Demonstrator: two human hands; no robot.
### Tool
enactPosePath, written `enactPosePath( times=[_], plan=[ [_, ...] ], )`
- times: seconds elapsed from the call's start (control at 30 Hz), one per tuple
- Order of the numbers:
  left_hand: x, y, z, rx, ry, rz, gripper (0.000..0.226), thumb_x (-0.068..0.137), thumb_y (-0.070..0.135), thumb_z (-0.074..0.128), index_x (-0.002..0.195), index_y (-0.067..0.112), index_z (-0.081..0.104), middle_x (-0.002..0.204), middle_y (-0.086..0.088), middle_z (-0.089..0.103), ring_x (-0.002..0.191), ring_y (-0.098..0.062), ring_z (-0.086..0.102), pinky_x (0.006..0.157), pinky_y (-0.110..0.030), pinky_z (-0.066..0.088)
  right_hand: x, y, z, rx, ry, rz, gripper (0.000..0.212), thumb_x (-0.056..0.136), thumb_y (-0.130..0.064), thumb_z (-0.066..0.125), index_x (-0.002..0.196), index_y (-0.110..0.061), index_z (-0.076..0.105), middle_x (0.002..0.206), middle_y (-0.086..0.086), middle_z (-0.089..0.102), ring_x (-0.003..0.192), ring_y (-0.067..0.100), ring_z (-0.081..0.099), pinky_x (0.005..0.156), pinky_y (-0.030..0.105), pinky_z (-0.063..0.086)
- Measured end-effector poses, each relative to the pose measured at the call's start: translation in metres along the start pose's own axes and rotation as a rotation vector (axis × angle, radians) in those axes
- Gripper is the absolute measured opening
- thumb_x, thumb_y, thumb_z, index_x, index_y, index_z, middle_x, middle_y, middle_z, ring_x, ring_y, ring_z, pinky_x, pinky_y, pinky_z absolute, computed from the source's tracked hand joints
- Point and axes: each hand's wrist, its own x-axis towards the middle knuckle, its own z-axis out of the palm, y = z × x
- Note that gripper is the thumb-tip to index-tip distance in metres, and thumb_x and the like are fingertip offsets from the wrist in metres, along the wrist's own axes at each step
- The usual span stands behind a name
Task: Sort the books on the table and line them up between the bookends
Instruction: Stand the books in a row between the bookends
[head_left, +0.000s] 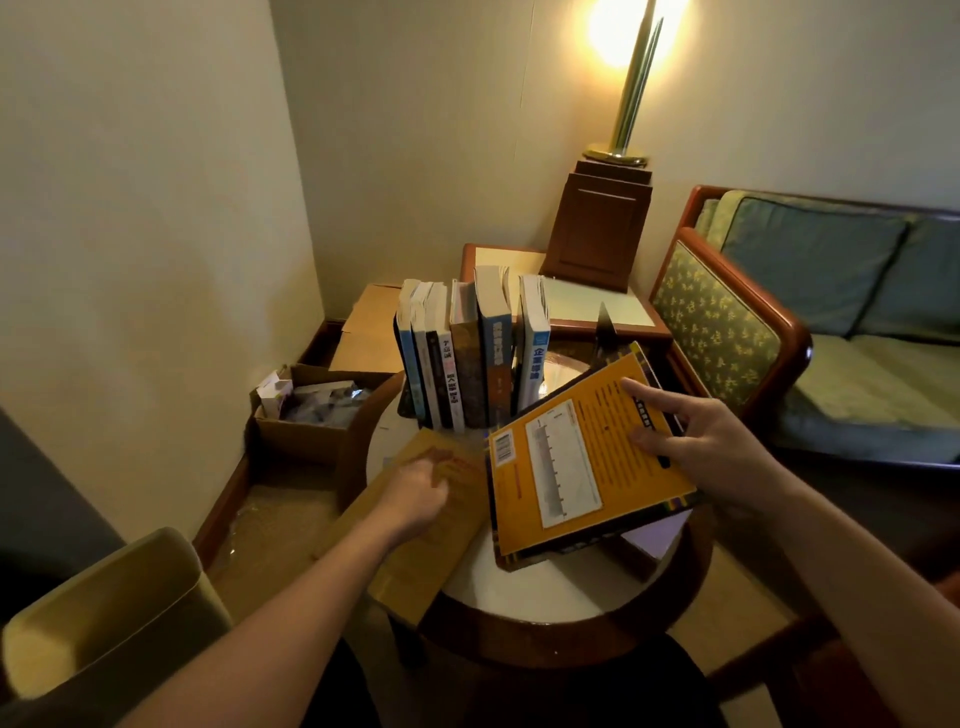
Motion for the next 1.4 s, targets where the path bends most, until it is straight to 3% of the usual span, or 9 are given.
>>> enactPosePath(
  times=[0.1, 0.27, 0.33, 0.43, 0.63, 0.83, 1.1, 1.27, 1.4],
  plan=[
    [0.022, -0.012, 0.005, 0.347, -0.108, 0.024, 0.053, 0.106, 0.031, 0.041, 0.157, 0.027, 0.027, 0.168, -0.001, 0.015, 0.154, -0.029, 0.010, 0.125, -0.047, 0.012, 0.003, -0.004, -0.015, -0.167, 0.033, -0.035, 0.061, 0.098, -0.010, 0.058, 0.149, -0.037, 0.038, 0.120, -0.004, 0.065, 0.092, 0.014, 0.074, 0.073, 0.031, 0.062],
    [0.023, -0.051, 0.040, 0.501, -0.146, 0.025, 0.076, 0.094, 0.073, 0.012, 0.157, 0.038, -0.011, 0.165, 0.006, -0.022, 0.149, -0.033, -0.027, 0.122, -0.054, -0.013, 0.009, -0.013, -0.023, -0.541, 0.186, -0.150, 0.061, 0.098, -0.012, 0.058, 0.152, -0.030, 0.034, 0.129, -0.002, 0.058, 0.103, 0.006, 0.059, 0.064, 0.009, 0.051],
    [0.020, -0.060, 0.050, 0.529, -0.056, 0.058, 0.083, 0.079, 0.079, -0.009, 0.153, 0.042, -0.014, 0.164, 0.008, -0.023, 0.148, -0.031, -0.028, 0.123, -0.054, -0.011, 0.013, -0.017, -0.024, -0.589, 0.249, -0.176, 0.061, 0.099, -0.011, 0.058, 0.152, -0.025, 0.034, 0.130, 0.003, 0.060, 0.102, 0.008, 0.058, 0.063, 0.008, 0.047],
    [0.019, -0.063, 0.055, 0.572, 0.000, 0.073, 0.089, 0.074, 0.083, -0.015, 0.154, 0.045, -0.012, 0.164, 0.010, -0.020, 0.150, -0.029, -0.023, 0.123, -0.055, -0.010, 0.023, -0.017, -0.024, -0.598, 0.323, -0.182, 0.062, 0.099, -0.011, 0.058, 0.154, -0.024, 0.034, 0.134, 0.008, 0.061, 0.109, 0.016, 0.063, 0.076, 0.015, 0.048],
    [0.035, -0.053, 0.045, 0.655, 0.029, 0.059, 0.090, 0.081, 0.087, 0.014, 0.158, 0.042, 0.003, 0.168, 0.006, 0.008, 0.153, -0.033, 0.004, 0.122, -0.056, 0.007, 0.055, -0.017, -0.020, -0.549, 0.425, -0.211, 0.061, 0.099, -0.012, 0.060, 0.154, -0.023, 0.035, 0.135, 0.008, 0.062, 0.106, 0.013, 0.062, 0.079, 0.022, 0.053],
    [0.041, -0.062, 0.050, 0.641, 0.042, 0.101, 0.086, 0.086, 0.085, 0.011, 0.157, 0.041, -0.008, 0.167, 0.006, -0.015, 0.152, -0.027, -0.019, 0.123, -0.056, -0.008, 0.096, -0.021, -0.012, -0.574, 0.424, -0.211, 0.058, 0.100, -0.013, 0.058, 0.153, -0.024, 0.037, 0.139, 0.010, 0.059, 0.116, 0.027, 0.064, 0.086, 0.029, 0.053],
    [0.044, -0.059, 0.052, 0.613, 0.075, 0.112, 0.090, 0.083, 0.086, 0.008, 0.159, 0.039, -0.005, 0.168, 0.005, -0.014, 0.153, -0.027, -0.019, 0.122, -0.055, -0.010, 0.153, -0.025, 0.005, -0.611, 0.352, -0.171, 0.057, 0.100, -0.009, 0.054, 0.154, -0.020, 0.038, 0.143, 0.017, 0.055, 0.105, 0.030, 0.067, 0.080, 0.033, 0.056],
    [0.046, -0.058, 0.052, 0.633, 0.066, 0.087, 0.089, 0.084, 0.087, 0.008, 0.158, 0.040, -0.008, 0.167, 0.007, -0.015, 0.152, -0.027, -0.020, 0.122, -0.055, -0.011, 0.179, -0.031, 0.009, -0.668, 0.319, -0.188, 0.056, 0.097, -0.007, 0.057, 0.150, -0.020, 0.045, 0.134, 0.021, 0.061, 0.067, 0.010, 0.059, 0.066, 0.027, 0.046],
    [0.047, -0.057, 0.051, 0.637, 0.067, 0.076, 0.088, 0.085, 0.086, 0.008, 0.158, 0.040, -0.010, 0.167, 0.006, -0.015, 0.152, -0.027, -0.020, 0.122, -0.055, -0.010, 0.192, -0.035, 0.006, -0.695, 0.282, -0.175, 0.055, 0.098, -0.009, 0.058, 0.150, -0.020, 0.046, 0.127, 0.020, 0.064, 0.086, 0.024, 0.063, 0.071, 0.026, 0.044]
  ],
)
